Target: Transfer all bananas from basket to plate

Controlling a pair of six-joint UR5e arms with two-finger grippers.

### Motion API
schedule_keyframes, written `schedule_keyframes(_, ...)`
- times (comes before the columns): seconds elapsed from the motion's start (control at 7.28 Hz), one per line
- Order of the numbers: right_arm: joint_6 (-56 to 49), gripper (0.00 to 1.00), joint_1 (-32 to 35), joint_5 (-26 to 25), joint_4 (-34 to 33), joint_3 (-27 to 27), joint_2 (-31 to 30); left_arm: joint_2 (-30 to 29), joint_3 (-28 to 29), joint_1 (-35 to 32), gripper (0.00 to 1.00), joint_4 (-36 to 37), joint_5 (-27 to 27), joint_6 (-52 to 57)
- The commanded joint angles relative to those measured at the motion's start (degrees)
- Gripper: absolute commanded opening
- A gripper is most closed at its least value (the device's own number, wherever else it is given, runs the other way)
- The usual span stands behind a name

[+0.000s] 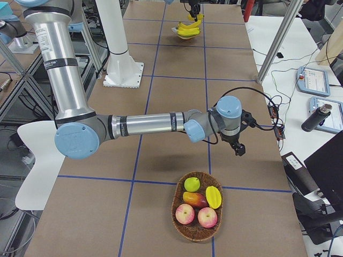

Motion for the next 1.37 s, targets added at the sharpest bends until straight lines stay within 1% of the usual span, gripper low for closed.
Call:
schedule_keyframes(0.0, -2.4, 1.00, 1.2, 1.1, 0.1, -0.3, -1.4, 4.2, 0.9, 0.5, 0.00, 0.2, 0.7, 5.4)
schedule_keyframes(0.27, -2.4, 1.00, 1.3, 1.1, 0.2, -0.3, -1.6, 3.4, 1.1, 4.3, 0.00, 0.3, 1.5, 5.3)
schedule_keyframes(0.41, -2.4, 1.00, 1.5, 1.1, 0.2, -0.3, -1.5, 2.4, 1.7, 5.8, 0.24, 0.3, 1.6, 5.2)
schedule_keyframes(0.55, -2.4, 1.00, 1.5, 1.1, 0.2, -0.3, -1.4, 2.3, 1.9, 6.8, 0.35, 0.3, 1.6, 5.2)
schedule_keyframes(0.69, -2.2, 1.00, 1.5, 1.1, 0.2, -0.3, -1.5, 2.3, 2.2, 7.0, 0.63, 0.2, 1.6, 5.3)
schedule_keyframes(0.82, -2.2, 1.00, 1.5, 1.1, 0.2, -0.3, -1.4, 2.4, 2.4, 6.9, 0.99, 0.1, 1.6, 5.4)
schedule_keyframes(1.24, -2.0, 1.00, 1.6, 1.1, 0.2, -0.3, -1.4, 2.0, 2.4, 6.8, 1.00, -0.2, 1.2, 5.3)
